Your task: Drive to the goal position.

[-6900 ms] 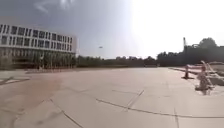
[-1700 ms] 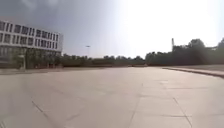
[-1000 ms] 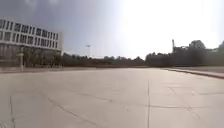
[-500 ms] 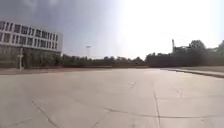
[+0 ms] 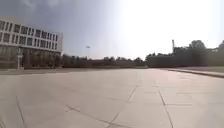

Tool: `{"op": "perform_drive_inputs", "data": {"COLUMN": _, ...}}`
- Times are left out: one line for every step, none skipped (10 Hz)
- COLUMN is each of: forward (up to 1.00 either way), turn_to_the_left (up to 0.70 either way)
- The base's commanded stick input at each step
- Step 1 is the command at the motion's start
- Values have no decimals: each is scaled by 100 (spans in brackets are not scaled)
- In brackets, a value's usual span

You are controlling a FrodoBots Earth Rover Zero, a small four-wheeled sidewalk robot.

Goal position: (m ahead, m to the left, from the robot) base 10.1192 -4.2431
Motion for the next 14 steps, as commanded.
{"op": "perform_drive_inputs", "data": {"forward": 70, "turn_to_the_left": 0}}
{"op": "perform_drive_inputs", "data": {"forward": 70, "turn_to_the_left": 0}}
{"op": "perform_drive_inputs", "data": {"forward": 70, "turn_to_the_left": 0}}
{"op": "perform_drive_inputs", "data": {"forward": 70, "turn_to_the_left": 0}}
{"op": "perform_drive_inputs", "data": {"forward": 70, "turn_to_the_left": 0}}
{"op": "perform_drive_inputs", "data": {"forward": 70, "turn_to_the_left": 0}}
{"op": "perform_drive_inputs", "data": {"forward": 70, "turn_to_the_left": 0}}
{"op": "perform_drive_inputs", "data": {"forward": 70, "turn_to_the_left": 0}}
{"op": "perform_drive_inputs", "data": {"forward": 70, "turn_to_the_left": 0}}
{"op": "perform_drive_inputs", "data": {"forward": 70, "turn_to_the_left": 0}}
{"op": "perform_drive_inputs", "data": {"forward": 70, "turn_to_the_left": 0}}
{"op": "perform_drive_inputs", "data": {"forward": 70, "turn_to_the_left": 0}}
{"op": "perform_drive_inputs", "data": {"forward": 70, "turn_to_the_left": 0}}
{"op": "perform_drive_inputs", "data": {"forward": 70, "turn_to_the_left": 0}}
